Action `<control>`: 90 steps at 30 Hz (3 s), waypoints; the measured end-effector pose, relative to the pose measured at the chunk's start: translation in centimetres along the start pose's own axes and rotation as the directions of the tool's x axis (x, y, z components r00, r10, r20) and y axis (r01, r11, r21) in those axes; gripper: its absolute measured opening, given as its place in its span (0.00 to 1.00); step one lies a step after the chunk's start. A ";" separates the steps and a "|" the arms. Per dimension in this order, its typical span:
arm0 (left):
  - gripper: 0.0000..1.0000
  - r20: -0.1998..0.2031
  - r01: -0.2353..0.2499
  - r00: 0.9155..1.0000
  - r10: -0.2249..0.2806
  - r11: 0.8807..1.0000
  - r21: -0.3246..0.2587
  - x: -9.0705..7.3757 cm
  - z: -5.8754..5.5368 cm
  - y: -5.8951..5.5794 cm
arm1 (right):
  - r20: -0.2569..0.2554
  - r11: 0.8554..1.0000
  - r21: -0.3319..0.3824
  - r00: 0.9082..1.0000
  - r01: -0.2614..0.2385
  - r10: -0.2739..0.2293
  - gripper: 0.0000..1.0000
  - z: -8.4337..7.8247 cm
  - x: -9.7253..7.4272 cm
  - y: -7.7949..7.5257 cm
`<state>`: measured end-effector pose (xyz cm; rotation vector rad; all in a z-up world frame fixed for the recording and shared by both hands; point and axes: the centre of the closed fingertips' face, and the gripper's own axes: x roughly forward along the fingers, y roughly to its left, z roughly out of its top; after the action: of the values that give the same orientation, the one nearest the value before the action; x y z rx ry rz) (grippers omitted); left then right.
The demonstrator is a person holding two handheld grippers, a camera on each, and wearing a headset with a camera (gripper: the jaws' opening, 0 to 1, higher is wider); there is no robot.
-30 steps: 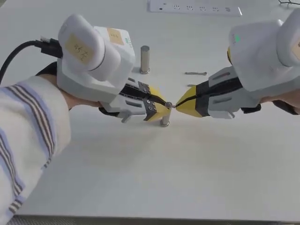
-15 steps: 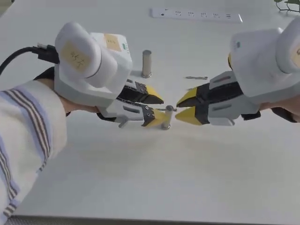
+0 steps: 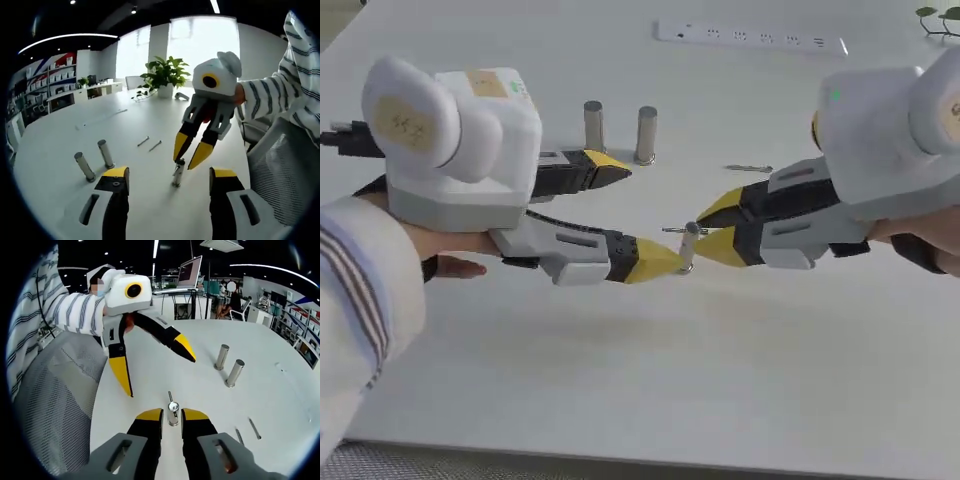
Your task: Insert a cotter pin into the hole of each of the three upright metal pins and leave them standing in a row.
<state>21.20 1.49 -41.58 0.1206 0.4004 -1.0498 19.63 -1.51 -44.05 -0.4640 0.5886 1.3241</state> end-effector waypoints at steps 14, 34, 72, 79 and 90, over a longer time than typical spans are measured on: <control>0.86 0.025 -0.021 0.999 0.022 0.998 -0.061 -2.7 -1.1 -0.1 | -0.011 1.000 0.024 1.000 -0.012 0.012 0.10 -0.4 0.9 -0.4; 0.99 -0.019 0.062 0.998 -0.065 0.990 -0.125 -4.6 -2.9 -3.0 | -0.031 0.999 0.034 0.999 -0.012 0.014 0.06 -1.2 2.1 -1.0; 0.99 -0.058 -0.037 0.998 0.029 0.990 -0.133 -7.5 -4.5 -1.3 | 0.037 0.997 -0.071 0.999 0.009 -0.006 0.04 5.1 8.1 -2.5; 0.99 -0.053 -0.056 0.997 0.050 0.989 -0.134 -7.9 -4.3 -0.9 | 0.028 0.998 -0.068 1.000 0.002 0.000 0.04 5.0 9.0 -2.2; 0.99 -0.067 -0.064 0.996 0.055 0.987 -0.146 -7.9 -4.8 -0.7 | 0.018 0.998 -0.060 1.000 -0.002 0.003 0.04 4.9 9.4 -2.3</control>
<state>15.87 8.95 -42.95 0.0326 0.5274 -0.9557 23.79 8.25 -46.37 -0.4995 0.5358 1.3499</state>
